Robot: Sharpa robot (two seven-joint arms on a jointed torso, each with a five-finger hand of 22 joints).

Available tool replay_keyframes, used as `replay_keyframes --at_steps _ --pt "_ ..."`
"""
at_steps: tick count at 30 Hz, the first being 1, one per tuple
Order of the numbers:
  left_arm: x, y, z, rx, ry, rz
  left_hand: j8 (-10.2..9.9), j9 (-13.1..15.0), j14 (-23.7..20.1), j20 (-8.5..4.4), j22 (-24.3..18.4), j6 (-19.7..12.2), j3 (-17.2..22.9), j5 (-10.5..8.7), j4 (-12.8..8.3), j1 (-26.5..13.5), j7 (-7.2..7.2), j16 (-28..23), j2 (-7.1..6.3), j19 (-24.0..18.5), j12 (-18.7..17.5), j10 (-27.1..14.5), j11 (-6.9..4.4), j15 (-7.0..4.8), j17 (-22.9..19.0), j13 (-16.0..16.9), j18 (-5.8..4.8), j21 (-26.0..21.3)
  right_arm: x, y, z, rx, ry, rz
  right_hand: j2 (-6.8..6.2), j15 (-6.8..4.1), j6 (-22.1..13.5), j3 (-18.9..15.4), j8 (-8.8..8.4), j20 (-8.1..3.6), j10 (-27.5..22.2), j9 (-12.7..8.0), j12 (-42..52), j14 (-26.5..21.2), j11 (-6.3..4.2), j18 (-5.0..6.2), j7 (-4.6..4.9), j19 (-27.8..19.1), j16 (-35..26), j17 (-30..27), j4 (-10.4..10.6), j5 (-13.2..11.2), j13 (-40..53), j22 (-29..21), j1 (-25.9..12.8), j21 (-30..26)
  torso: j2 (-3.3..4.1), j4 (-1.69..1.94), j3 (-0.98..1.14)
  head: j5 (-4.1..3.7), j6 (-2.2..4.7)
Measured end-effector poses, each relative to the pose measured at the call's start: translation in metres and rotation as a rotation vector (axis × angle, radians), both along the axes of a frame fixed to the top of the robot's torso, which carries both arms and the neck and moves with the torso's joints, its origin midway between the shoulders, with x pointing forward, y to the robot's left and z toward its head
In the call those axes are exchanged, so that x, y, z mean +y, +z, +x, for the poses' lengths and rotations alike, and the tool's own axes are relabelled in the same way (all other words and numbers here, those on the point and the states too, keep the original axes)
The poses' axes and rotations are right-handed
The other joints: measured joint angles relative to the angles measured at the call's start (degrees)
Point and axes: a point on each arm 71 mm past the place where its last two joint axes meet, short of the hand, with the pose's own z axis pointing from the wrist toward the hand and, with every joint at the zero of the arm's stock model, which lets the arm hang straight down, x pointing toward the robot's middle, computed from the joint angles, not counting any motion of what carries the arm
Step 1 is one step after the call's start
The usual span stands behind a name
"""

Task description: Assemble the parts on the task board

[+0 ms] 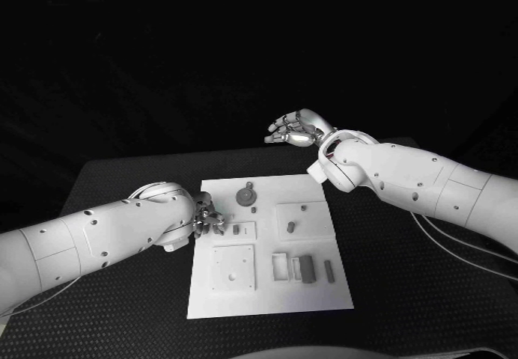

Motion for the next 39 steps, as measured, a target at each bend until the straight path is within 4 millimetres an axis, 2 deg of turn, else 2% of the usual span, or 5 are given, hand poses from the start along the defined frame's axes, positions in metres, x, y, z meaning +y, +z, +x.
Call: replay_keyframes --at_steps 5,8,13,20,39 --pt "-0.0001 0.0 0.0001 0.0 0.0 0.001 0.03 0.0 0.0 0.0 0.0 -0.01 0.0 0.0 0.0 -0.03 -0.01 0.0 -0.03 0.0 0.0 0.0 0.0 0.01 -0.06 0.0 0.0 0.0 0.0 0.0 0.0 0.0 0.0 0.0 0.0 0.0 0.0 0.0 0.0 0.0 0.0 0.0 0.0 0.0 0.0 0.0 0.0 0.0 0.0 0.0 0.0 0.0 0.0 0.0 0.0 0.0 0.0 0.01 0.0 -0.01 -0.08" --pt "0.0 -0.0002 0.0002 0.0 0.001 0.002 1.03 -0.02 0.01 0.0 0.0 0.01 0.01 0.11 -0.04 -1.41 -0.03 0.0 -1.4 0.0 0.0 0.14 -0.09 0.03 -0.15 -0.08 0.0 0.0 -0.0002 0.0 0.0 0.0 0.0 0.0 0.0 0.0 0.0 0.0 0.0 0.0 0.0 0.0 0.0 0.0 0.0 0.0 0.0 0.0 0.0 0.0 0.0 0.0 -0.05 0.0 0.0 0.0 0.0 0.01 0.01 -0.04 -0.12" --pt "0.0007 -0.0008 0.0003 0.001 0.003 0.005 1.71 -0.29 0.19 -0.01 -0.01 0.8 -4.15 1.54 -0.03 -3.96 -0.85 0.0 -3.94 0.0 0.0 1.83 -1.65 -0.13 -0.22 -0.08 0.01 0.0 -0.0002 0.0 -0.0001 0.0 0.0 0.0 0.0 0.0 0.0 0.0 0.0 0.0 0.0 -0.04 0.0 0.0 0.0 0.0 0.0 0.0 0.0 0.0 0.0 0.0 -0.05 0.06 0.0 0.0 -0.01 0.01 -0.01 -0.06 -0.18" --pt "0.0007 -0.0011 0.0002 0.002 0.003 0.005 1.56 -0.61 0.26 -0.02 0.04 0.6 -6.84 1.15 -0.14 -5.7 -0.66 0.0 -5.68 0.0 0.0 1.99 -1.81 -0.21 -0.29 -0.08 0.01 0.0 -0.0004 0.0 -0.0001 0.001 -0.001 0.0 0.0 0.0 0.0 0.0 0.0 0.0 0.0 -0.04 0.0 0.0 0.0 0.0 0.0 0.0 0.0 -0.03 0.0 0.0 -0.11 0.06 0.0 0.0 -0.01 0.01 -0.01 -0.07 -0.19" --pt "0.0032 -0.0014 0.0007 0.001 0.009 0.004 1.56 -0.88 0.26 -0.23 0.02 0.61 -9.61 1.15 -0.55 -7.19 -0.66 0.07 -6.24 0.21 0.0 1.98 -1.8 -0.21 -0.28 0.04 0.01 0.0 -0.0012 0.0 -0.0001 0.001 -0.002 -0.001 0.0 0.0 0.0 0.0 0.0 0.0 0.0 -0.09 -0.23 0.0 0.0 0.0 0.0 0.0 0.0 -0.04 0.0 0.0 -0.21 0.11 0.0 0.0 -0.01 0.0 0.01 -0.08 -0.19"
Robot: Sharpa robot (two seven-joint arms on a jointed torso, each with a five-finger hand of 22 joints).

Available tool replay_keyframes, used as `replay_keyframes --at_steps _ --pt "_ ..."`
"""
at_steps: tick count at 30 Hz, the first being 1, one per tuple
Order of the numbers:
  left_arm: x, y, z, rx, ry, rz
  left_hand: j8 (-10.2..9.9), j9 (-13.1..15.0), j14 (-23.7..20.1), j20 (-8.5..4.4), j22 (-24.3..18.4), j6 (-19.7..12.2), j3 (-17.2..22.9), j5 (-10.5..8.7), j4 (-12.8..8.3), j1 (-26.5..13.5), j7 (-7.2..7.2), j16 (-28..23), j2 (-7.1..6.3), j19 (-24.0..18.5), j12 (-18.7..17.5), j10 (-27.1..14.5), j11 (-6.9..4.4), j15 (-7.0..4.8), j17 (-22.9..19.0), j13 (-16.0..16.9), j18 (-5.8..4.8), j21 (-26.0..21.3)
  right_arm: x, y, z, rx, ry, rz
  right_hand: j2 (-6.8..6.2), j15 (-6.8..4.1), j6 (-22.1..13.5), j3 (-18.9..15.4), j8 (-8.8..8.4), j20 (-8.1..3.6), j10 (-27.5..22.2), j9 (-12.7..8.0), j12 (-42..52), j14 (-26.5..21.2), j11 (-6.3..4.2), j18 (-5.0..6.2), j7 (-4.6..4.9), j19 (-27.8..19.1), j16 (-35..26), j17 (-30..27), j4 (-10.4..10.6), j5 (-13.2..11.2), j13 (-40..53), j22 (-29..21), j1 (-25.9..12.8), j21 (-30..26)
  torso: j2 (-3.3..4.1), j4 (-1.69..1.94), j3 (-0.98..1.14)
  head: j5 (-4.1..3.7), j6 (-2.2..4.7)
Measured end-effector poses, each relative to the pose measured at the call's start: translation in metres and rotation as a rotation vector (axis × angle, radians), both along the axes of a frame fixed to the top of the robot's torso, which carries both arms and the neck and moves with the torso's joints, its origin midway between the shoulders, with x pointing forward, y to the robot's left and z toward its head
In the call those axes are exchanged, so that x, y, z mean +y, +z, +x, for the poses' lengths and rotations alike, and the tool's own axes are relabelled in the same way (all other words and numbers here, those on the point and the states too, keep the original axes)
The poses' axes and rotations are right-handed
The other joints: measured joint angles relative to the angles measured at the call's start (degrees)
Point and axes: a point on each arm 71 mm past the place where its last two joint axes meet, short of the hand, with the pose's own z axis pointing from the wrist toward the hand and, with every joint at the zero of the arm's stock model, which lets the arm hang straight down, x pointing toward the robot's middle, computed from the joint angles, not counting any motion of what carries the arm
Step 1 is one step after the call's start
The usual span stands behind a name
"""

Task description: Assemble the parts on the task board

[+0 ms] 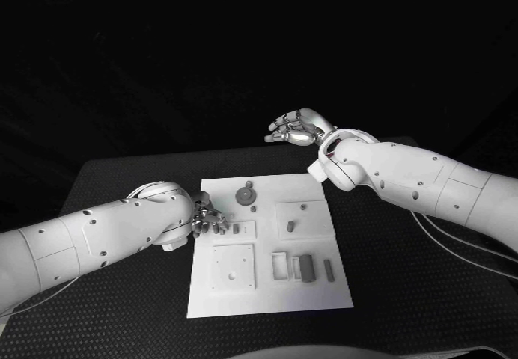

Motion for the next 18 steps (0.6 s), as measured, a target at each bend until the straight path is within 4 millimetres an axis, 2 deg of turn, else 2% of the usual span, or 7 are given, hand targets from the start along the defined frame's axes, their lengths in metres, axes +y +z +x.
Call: replay_keyframes --at_steps 3,9,11,13,14,16,18 --pt "0.002 0.0 0.0 -0.001 0.004 0.0 0.0 -0.13 0.0 0.0 0.0 0.0 -1.42 0.0 -0.27 -0.63 0.0 0.16 -0.63 0.0 0.0 0.0 0.0 0.0 0.0 0.07 0.0 0.0 0.0 0.0 0.0 0.0 0.0 0.0 0.0 0.0 0.0 0.0 0.0 0.0 0.0 0.0 0.0 0.0 0.0 0.0 0.0 0.0 0.0 0.0 0.0 0.0 0.0 0.0 0.0 0.0 0.0 -0.01 0.0 -0.03 0.02" --pt "0.01 0.002 0.0 -0.013 0.021 -0.015 0.0 -0.32 -0.01 -0.2 -0.01 0.0 -3.93 -0.71 -1.69 -1.85 0.0 0.16 -0.59 0.2 0.0 0.0 0.0 -0.01 0.0 0.17 0.0 0.0 -0.001 0.0 0.0 0.0 -0.001 0.0 0.0 0.0 0.0 0.0 0.0 0.0 0.0 0.0 0.0 0.0 0.0 0.0 0.0 0.0 0.0 0.0 0.0 0.0 0.01 0.05 0.0 0.0 0.0 -0.01 -0.01 -0.07 0.09" --pt "0.013 0.009 0.003 -0.023 0.043 -0.049 -0.46 -0.64 -0.58 -0.17 -0.01 -1.63 -4.73 -0.82 -2.49 -1.85 0.37 0.13 -0.59 -0.25 -0.34 -1.18 0.46 -0.12 -0.19 0.1 0.0 -0.73 -0.001 0.0 0.0 0.0 -0.002 -0.001 0.0 0.0 0.0 0.0 0.0 0.0 0.0 0.0 0.0 0.0 0.0 0.0 0.0 0.0 0.0 0.0 0.0 0.0 0.0 0.05 0.0 0.0 0.0 0.0 -0.02 -0.09 0.18" --pt "0.014 0.017 0.006 -0.031 0.061 -0.089 -1.38 -1.02 -2.55 0.45 -0.02 -3.72 -5.49 -0.82 -2.88 -1.69 1.22 -0.82 -0.75 -2.35 -1.58 -3.28 1.32 0.42 -0.55 -0.42 0.0 -1.93 -0.001 0.0 0.0 0.0 -0.003 -0.001 0.0 0.0 0.0 0.0 0.0 0.0 0.0 0.0 0.0 0.0 0.0 0.0 0.0 0.0 0.0 -0.04 0.0 0.0 -0.05 0.04 0.0 0.0 -0.02 0.0 -0.02 -0.13 0.24" --pt "0.014 0.022 0.007 -0.034 0.068 -0.117 -2.15 -1.31 -4.66 1.36 -0.18 -5.5 -6.18 -0.82 -2.97 -1.46 2.04 -1.94 -1.05 -4.47 -3.12 -5.64 2.28 1.3 -0.99 -1.17 0.0 -3.13 -0.002 0.0 0.0 0.0 -0.004 -0.001 0.0 0.0 0.0 0.0 0.0 0.0 0.0 0.0 0.0 0.0 0.0 0.0 0.0 0.0 0.0 -0.05 0.0 0.0 -0.05 0.05 0.0 0.0 -0.02 0.0 -0.01 -0.15 0.29" --pt "0.013 0.028 0.009 -0.042 0.078 -0.166 -3.35 -1.89 -9.18 3.6 -1.17 -8.36 -6.92 -0.82 -2.88 -0.95 3.82 -4.76 -1.63 -8.92 -6.89 -10.34 4.19 3.9 -2.15 -3.1 0.01 -5.81 -0.002 -0.001 0.0 0.001 -0.005 -0.001 0.0 0.0 0.0 0.0 0.0 0.0 0.0 0.0 0.0 0.0 0.0 0.0 0.0 0.0 0.0 -0.05 0.0 0.0 -0.05 0.05 0.0 0.0 -0.04 -0.01 -0.01 -0.18 0.36" --pt "0.011 0.033 0.011 -0.062 0.081 -0.221 -3.79 -2.8 -13.5 6.8 -2.8 -10.55 -7.19 -0.82 -2.9 0.86 5.79 -8.01 -1.66 -12.99 -11.77 -14.11 6.0 7.42 -3.62 -5.99 0.02 -8.89 -0.003 -0.001 0.0 0.001 -0.006 -0.002 0.0 0.0 0.0 0.0 0.0 0.0 0.0 0.0 0.0 0.0 0.0 0.0 0.0 0.0 0.0 -0.05 0.0 0.0 -0.05 0.04 0.0 0.0 -0.04 -0.01 0.01 -0.19 0.49"
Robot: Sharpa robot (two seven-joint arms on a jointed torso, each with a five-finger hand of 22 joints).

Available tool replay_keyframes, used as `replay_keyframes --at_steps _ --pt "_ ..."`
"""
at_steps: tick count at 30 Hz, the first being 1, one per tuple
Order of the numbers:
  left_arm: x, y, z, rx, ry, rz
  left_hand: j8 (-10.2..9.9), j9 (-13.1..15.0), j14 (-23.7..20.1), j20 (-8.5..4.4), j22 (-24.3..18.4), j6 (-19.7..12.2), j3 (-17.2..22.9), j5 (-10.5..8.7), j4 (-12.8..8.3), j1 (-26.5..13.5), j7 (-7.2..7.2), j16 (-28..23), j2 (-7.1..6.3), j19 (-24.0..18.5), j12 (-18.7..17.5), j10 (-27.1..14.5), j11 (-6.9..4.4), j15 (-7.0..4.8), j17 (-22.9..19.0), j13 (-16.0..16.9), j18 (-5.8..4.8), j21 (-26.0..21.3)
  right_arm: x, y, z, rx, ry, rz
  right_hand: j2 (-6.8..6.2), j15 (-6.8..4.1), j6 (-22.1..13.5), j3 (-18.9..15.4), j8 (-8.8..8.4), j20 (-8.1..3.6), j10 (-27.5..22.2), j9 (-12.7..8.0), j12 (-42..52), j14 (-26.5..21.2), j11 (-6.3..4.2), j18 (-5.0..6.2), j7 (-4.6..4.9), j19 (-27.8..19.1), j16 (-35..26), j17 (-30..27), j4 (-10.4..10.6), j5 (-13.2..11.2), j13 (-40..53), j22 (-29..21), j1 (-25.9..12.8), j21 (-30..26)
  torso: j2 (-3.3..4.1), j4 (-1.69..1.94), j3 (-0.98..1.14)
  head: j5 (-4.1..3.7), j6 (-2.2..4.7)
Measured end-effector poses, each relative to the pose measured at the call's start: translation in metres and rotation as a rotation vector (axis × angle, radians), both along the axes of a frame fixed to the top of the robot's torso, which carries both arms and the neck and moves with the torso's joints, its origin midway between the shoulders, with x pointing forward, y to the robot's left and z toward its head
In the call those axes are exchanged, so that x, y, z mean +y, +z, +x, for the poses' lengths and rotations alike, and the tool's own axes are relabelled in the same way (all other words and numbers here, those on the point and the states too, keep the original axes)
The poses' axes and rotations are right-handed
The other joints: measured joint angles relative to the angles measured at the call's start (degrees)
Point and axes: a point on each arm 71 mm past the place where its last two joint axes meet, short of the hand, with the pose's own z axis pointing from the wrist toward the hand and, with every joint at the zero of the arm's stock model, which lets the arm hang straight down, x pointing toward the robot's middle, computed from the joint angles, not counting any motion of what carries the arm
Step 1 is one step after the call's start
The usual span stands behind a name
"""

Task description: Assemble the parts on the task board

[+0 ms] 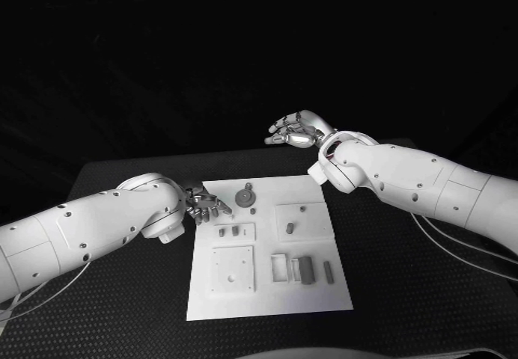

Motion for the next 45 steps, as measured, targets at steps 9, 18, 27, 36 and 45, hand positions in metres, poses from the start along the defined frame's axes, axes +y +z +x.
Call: replay_keyframes --at_steps 9,18,27,36,45 --pt "-0.021 0.012 0.009 -0.177 -0.082 -0.159 -0.37 -4.26 -4.09 5.18 -5.28 -4.13 8.05 0.0 0.06 13.9 2.26 -8.36 0.07 -4.33 -15.62 -6.99 5.87 5.26 -4.85 -9.51 0.0 -5.54 -0.001 0.0 0.001 0.0 -0.004 -0.001 0.0 0.0 0.0 0.0 0.0 0.0 0.0 -0.03 0.0 0.0 0.0 0.0 0.0 0.0 0.0 0.0 0.0 0.0 -0.06 0.06 0.0 0.0 0.07 -0.05 0.04 -0.13 0.55" --pt "-0.053 0.009 0.01 -0.428 -0.308 -0.126 -0.51 -7.62 -3.62 7.12 -12.09 -5.65 9.8 -0.54 -0.15 21.38 1.54 -18.03 -4.18 -7.52 -24.34 -7.6 7.57 7.4 -8.69 -16.78 0.0 -5.79 -0.004 -0.002 0.004 0.001 -0.016 -0.004 0.0 0.0 0.0 0.0 0.0 0.0 0.0 -0.04 0.0 0.0 0.0 0.0 0.0 0.0 0.0 0.0 0.0 0.0 -0.12 0.11 0.0 0.0 0.17 -0.14 0.02 -0.02 1.19" --pt "-0.069 -0.001 0.003 -0.548 -0.482 -0.007 0.51 -8.7 1.72 5.96 -14.08 -3.33 11.83 -0.87 -0.12 25.03 1.63 -18.19 -4.63 -2.79 -25.52 -3.31 6.8 5.25 -7.47 -18.31 0.9 -5.08 -0.005 -0.003 0.006 0.003 -0.022 -0.003 0.22 0.0 0.0 0.0 0.0 0.0 0.0 -0.04 0.0 0.0 0.0 0.0 0.0 0.0 0.0 0.01 0.0 0.0 -0.21 0.17 0.22 0.0 0.18 -0.13 0.05 -0.46 1.35" --pt "-0.086 -0.007 -0.002 -0.609 -0.594 0.077 1.45 -10.12 10.55 1.13 -12.0 -1.64 10.43 -1.21 -0.18 26.15 0.8 -7.13 -4.08 9.6 -27.95 0.49 5.58 -0.63 0.8 -19.12 1.76 -0.13 -0.002 -0.003 0.005 0.003 -0.017 0.001 0.22 0.0 0.0 0.0 0.21 0.0 0.21 -0.1 0.0 0.0 0.21 0.01 0.0 0.0 0.0 0.01 0.0 0.0 -0.26 0.16 0.22 0.0 0.08 0.03 -0.02 -0.53 1.34" --pt "-0.087 -0.02 -0.002 -0.601 -0.616 0.119 1.45 -11.47 13.39 -1.61 -7.66 -0.66 10.37 -1.21 -0.25 26.83 1.21 -1.38 -3.4 14.01 -30.02 2.97 4.75 -1.76 5.48 -19.12 0.88 3.51 0.0 -0.003 0.005 0.002 -0.012 0.003 0.22 0.0 0.0 0.0 0.21 0.0 0.21 -0.09 0.0 0.0 0.21 0.0 0.0 0.0 0.0 -0.05 0.0 0.0 -0.29 0.17 0.22 -0.23 0.1 -0.03 -0.05 -0.68 1.31"
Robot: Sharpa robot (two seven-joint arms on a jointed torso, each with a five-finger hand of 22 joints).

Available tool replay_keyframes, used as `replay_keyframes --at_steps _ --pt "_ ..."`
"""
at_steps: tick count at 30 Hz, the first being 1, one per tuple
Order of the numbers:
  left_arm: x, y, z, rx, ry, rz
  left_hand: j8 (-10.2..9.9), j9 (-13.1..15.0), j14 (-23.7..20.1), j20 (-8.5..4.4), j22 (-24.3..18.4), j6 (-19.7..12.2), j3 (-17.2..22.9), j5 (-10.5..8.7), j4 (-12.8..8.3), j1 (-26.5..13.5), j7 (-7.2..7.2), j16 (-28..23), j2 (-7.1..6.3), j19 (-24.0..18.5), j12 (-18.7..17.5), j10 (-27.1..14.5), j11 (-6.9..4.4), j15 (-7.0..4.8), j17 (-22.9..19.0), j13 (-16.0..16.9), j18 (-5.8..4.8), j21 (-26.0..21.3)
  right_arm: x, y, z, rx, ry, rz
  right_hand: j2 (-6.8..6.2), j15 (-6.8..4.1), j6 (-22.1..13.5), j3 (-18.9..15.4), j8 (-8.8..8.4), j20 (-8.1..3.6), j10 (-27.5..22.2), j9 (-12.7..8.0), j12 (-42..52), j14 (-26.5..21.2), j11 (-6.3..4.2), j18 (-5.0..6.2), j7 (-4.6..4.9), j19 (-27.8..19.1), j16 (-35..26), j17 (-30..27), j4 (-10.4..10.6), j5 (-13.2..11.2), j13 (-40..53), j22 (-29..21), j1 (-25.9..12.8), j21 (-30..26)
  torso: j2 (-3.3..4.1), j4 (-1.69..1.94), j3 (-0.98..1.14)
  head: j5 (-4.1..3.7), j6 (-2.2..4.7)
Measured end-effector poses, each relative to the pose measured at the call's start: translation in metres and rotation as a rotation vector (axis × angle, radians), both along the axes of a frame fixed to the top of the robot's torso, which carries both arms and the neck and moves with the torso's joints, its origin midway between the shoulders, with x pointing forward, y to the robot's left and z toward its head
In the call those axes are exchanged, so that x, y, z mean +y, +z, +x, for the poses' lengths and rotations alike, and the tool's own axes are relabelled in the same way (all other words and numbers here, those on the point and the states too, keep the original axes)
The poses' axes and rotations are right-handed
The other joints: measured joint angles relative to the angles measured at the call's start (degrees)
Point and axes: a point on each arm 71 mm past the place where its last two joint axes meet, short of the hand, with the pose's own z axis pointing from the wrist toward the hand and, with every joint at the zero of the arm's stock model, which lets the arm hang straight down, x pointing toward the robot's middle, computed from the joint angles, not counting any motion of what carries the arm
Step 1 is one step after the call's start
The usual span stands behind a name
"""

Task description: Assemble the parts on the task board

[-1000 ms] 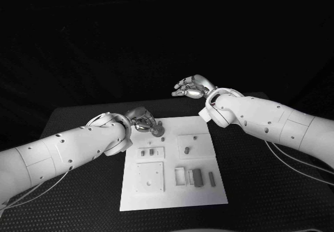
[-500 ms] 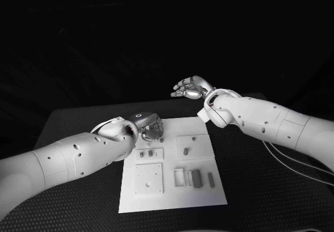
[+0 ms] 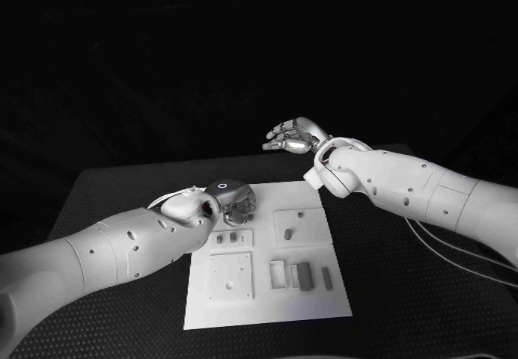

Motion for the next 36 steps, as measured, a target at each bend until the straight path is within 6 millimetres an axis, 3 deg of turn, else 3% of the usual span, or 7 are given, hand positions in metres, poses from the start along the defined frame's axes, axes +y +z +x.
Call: replay_keyframes --at_steps 6,22,36 --pt "-0.002 -0.003 0.0 -0.004 -0.005 0.017 0.0 -0.44 1.59 -0.69 1.98 0.11 0.0 0.0 0.0 0.0 0.08 1.96 0.0 1.65 -0.49 0.74 -0.35 -0.47 1.32 0.21 0.0 1.58 0.004 0.001 -0.001 -0.001 0.009 0.003 0.0 0.0 0.0 0.0 0.0 0.0 0.0 0.0 0.0 0.0 0.0 0.0 0.0 0.0 0.0 0.0 0.0 0.0 -0.02 0.04 0.0 0.0 0.09 -0.07 0.02 -0.37 0.04" --pt "0.002 -0.011 0.004 -0.004 0.015 0.039 -0.3 -1.33 2.21 -0.49 3.88 -0.33 0.13 0.0 0.13 0.0 0.1 2.72 0.0 2.27 -2.37 0.29 0.09 -0.26 2.1 0.04 0.01 2.29 0.007 0.001 -0.002 -0.001 0.017 0.006 0.0 0.0 0.0 0.0 0.0 0.0 0.0 0.01 0.0 0.0 0.0 0.0 0.0 0.0 0.0 0.01 0.0 0.0 -0.07 0.03 0.0 0.0 0.1 -0.09 0.07 -0.91 -0.08" --pt "0.002 -0.016 0.005 0.007 0.016 0.048 -0.31 -1.62 2.93 -0.38 5.06 -0.51 0.48 0.0 0.16 -0.31 0.28 3.61 0.9 2.97 -2.93 0.3 0.08 -0.17 2.64 0.12 0.09 2.72 0.009 0.001 -0.003 -0.001 0.024 0.008 0.0 0.0 0.0 0.0 0.0 0.0 0.0 -0.04 0.0 0.0 0.0 0.0 0.0 0.0 0.0 0.01 0.0 0.0 -0.12 0.08 0.0 0.0 0.03 -0.03 0.09 -1.12 -0.26"
